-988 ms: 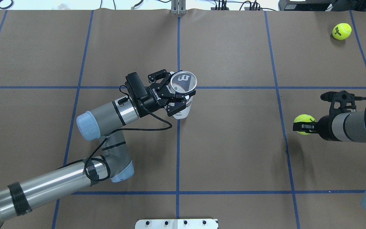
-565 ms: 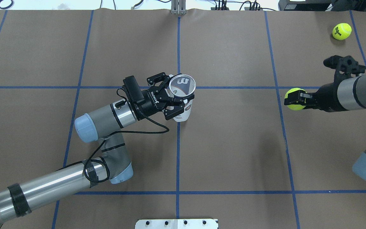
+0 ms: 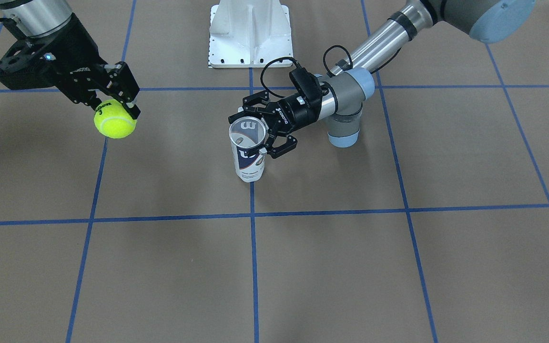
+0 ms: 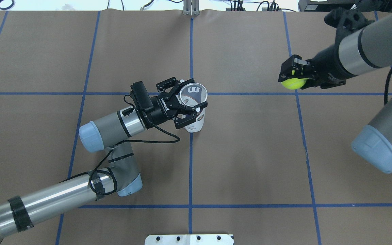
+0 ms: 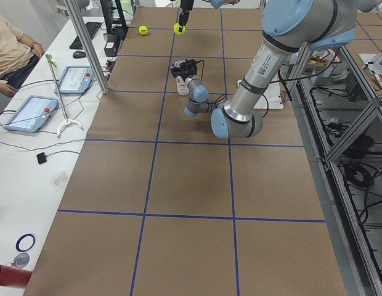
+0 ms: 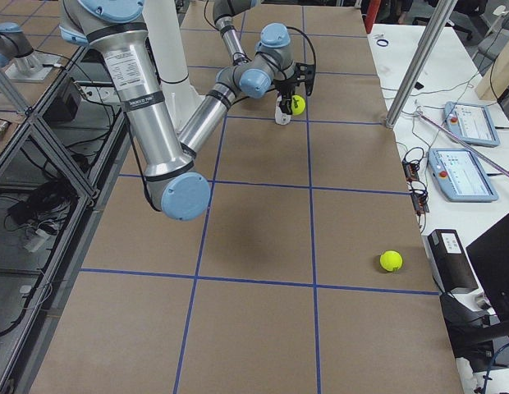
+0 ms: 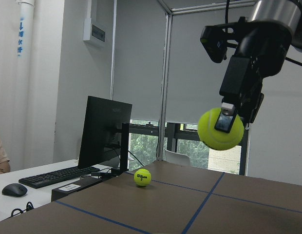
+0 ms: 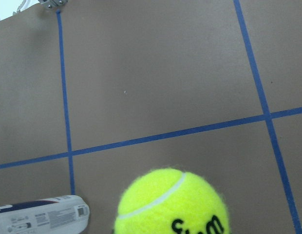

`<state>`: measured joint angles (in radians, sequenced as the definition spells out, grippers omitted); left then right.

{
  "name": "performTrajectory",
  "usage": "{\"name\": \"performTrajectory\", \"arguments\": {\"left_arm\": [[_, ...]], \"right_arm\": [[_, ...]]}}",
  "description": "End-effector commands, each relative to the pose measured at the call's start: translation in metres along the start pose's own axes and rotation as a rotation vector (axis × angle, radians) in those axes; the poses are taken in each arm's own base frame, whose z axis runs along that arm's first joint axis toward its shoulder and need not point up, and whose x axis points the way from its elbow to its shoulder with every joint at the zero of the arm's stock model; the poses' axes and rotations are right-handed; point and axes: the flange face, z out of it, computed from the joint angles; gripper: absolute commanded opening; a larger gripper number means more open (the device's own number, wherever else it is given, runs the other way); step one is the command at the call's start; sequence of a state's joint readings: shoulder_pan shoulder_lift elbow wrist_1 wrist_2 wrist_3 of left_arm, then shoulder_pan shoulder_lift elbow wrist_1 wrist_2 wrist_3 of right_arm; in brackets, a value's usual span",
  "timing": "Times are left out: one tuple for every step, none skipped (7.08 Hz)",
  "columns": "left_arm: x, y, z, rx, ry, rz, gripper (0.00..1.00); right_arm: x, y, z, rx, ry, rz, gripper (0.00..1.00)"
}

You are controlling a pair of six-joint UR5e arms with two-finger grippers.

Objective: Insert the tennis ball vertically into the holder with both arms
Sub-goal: 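Grasp the tennis ball with the right gripper and lift it toward the can, then lower the ball into the can's opening with the right gripper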

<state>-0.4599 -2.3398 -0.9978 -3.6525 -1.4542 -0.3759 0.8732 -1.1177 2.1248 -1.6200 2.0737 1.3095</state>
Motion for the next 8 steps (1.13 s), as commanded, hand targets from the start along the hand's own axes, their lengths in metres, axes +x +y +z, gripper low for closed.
{"name": "performTrajectory", "arguments": {"left_arm": [[0.000,0.002,-0.001,-0.005,-0.001,0.000,0.92],[0.000,0.002,-0.001,-0.005,0.001,0.000,0.92],[0.001,0.003,-0.001,-0.006,0.002,-0.001,0.93],[0.001,0.003,0.000,-0.007,0.001,-0.001,0.94],[0.000,0.007,-0.005,-0.016,-0.001,-0.001,0.95],[-0.001,0.010,-0.007,-0.024,-0.003,0.000,0.95],[-0.001,0.012,-0.008,-0.027,-0.004,-0.001,0.95],[-0.001,0.013,-0.008,-0.030,-0.004,-0.001,0.95]], "right_arm": [[-0.057,0.011,-0.003,-0.013,-0.027,0.047,0.00],[-0.087,0.011,-0.005,-0.021,-0.018,0.068,0.00],[-0.108,0.018,-0.008,-0.027,-0.003,0.068,0.00],[-0.124,0.021,-0.002,-0.024,0.008,0.063,0.00],[-0.135,0.021,0.003,-0.028,0.015,0.061,0.00],[-0.142,0.021,0.010,-0.032,0.031,0.066,0.00],[-0.159,0.028,0.023,-0.027,0.074,0.071,0.00],[-0.183,0.032,0.036,-0.029,0.111,0.075,0.00]]}}
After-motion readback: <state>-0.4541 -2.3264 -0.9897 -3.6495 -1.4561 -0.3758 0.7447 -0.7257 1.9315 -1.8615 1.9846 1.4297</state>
